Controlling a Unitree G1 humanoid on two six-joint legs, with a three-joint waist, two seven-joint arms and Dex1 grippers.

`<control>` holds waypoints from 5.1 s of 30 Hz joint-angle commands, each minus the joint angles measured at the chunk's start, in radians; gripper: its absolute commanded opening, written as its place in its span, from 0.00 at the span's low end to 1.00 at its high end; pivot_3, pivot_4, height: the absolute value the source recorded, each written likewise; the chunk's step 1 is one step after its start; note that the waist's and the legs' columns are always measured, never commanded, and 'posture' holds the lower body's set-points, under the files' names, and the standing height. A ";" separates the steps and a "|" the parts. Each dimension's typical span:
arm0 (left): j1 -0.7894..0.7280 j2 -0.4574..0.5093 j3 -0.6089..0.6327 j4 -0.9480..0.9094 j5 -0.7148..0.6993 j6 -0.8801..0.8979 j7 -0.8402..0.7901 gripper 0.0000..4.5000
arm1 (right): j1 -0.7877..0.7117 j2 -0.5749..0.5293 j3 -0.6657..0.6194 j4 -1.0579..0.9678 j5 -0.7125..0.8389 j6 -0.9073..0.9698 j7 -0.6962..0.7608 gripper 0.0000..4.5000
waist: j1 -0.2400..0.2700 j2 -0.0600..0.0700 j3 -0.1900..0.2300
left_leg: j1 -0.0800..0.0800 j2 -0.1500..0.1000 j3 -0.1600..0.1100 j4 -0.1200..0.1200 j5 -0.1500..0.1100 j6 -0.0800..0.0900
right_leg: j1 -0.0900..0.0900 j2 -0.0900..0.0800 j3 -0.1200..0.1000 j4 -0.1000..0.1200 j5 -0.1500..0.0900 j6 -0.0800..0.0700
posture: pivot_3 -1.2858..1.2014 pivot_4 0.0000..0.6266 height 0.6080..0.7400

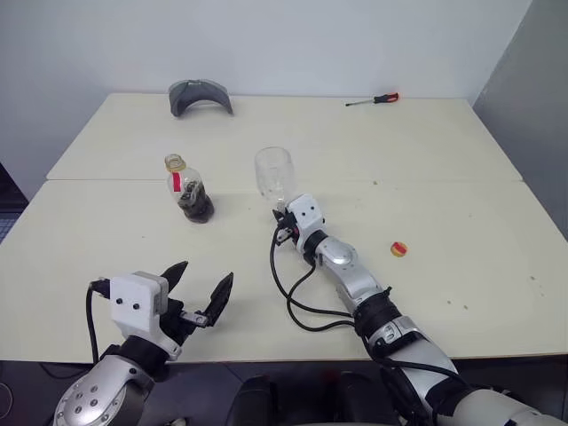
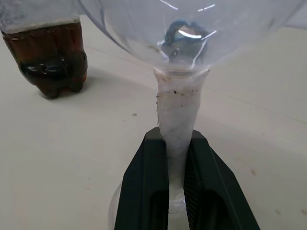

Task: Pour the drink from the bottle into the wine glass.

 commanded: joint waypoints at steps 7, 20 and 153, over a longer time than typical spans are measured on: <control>-0.062 0.040 0.021 0.001 -0.026 0.005 -0.001 1.00 | 0.044 0.005 0.032 -0.109 -0.026 0.105 -0.013 0.03 | -0.001 0.000 0.000 | 0.000 0.000 0.000 0.000 0.000 0.000 | 0.000 0.000 0.000 0.000 0.000 0.000 | 0.52 0.24 1.00; -0.156 0.056 -0.017 0.086 0.002 -0.030 -0.038 1.00 | 0.041 -0.006 0.018 -0.158 -0.034 0.147 -0.001 0.03 | -0.003 0.000 0.000 | 0.000 0.000 0.000 -0.001 0.000 0.000 | 0.000 0.000 0.000 0.000 0.000 0.000 | 0.52 0.24 1.00; -0.701 0.052 0.003 0.705 0.279 -0.196 0.056 1.00 | 0.600 -0.749 -0.328 -1.573 0.885 0.942 0.180 1.00 | 0.013 -0.002 0.001 | -0.003 0.000 -0.002 0.000 -0.001 0.001 | -0.001 0.002 -0.001 -0.002 0.000 0.000 | 0.52 0.24 1.00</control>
